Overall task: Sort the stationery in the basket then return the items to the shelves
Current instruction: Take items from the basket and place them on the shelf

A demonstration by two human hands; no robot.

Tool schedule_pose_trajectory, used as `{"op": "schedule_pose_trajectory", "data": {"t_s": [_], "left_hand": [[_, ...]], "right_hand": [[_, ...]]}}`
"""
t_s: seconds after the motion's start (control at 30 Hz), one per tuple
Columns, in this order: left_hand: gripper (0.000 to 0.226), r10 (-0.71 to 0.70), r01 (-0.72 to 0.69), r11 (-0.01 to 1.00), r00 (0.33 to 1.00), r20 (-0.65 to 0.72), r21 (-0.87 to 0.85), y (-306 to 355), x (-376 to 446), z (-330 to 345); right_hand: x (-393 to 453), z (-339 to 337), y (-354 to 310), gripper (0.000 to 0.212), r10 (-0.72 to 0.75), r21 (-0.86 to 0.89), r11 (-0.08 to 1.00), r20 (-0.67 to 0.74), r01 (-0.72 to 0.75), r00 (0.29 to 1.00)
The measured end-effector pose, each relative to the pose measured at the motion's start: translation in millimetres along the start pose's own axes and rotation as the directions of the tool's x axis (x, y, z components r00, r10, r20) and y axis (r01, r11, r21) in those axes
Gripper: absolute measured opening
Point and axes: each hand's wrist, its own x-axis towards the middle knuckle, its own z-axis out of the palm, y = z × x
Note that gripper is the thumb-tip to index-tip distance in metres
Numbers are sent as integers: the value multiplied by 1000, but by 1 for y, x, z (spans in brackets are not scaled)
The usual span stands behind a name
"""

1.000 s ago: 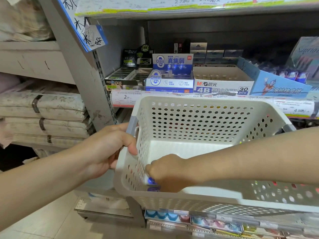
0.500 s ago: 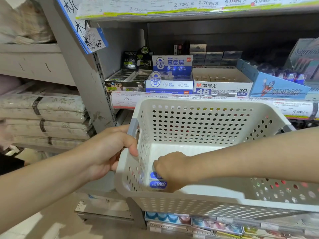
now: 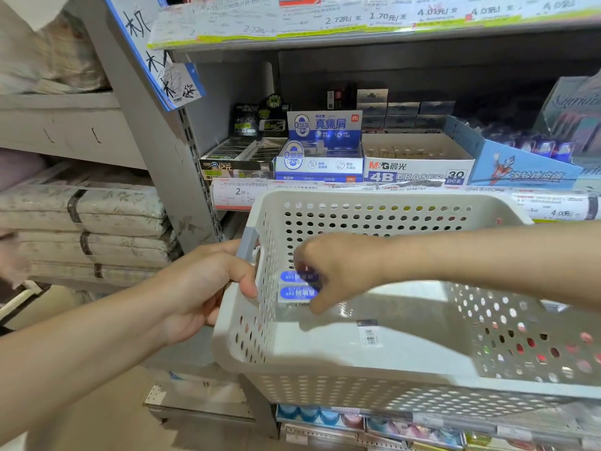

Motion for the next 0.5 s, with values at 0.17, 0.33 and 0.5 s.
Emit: {"op": "schedule_pose_trajectory", "data": {"t_s": [0.17, 0.33, 0.5], "left_hand": [[65, -8, 8, 1000, 1000, -8, -7, 0, 0, -2], [66, -21, 21, 1000, 1000, -7, 11, 3, 0, -2], [67, -19, 19, 1000, 1000, -2, 19, 4, 0, -2]], "right_hand": [[-14, -54, 16, 28, 85, 66, 995, -185, -74, 979], [-15, -100, 43, 36, 187, 128, 979, -276, -157, 943], [9, -129, 85, 42, 346, 173, 937, -339, -303, 875]]}}
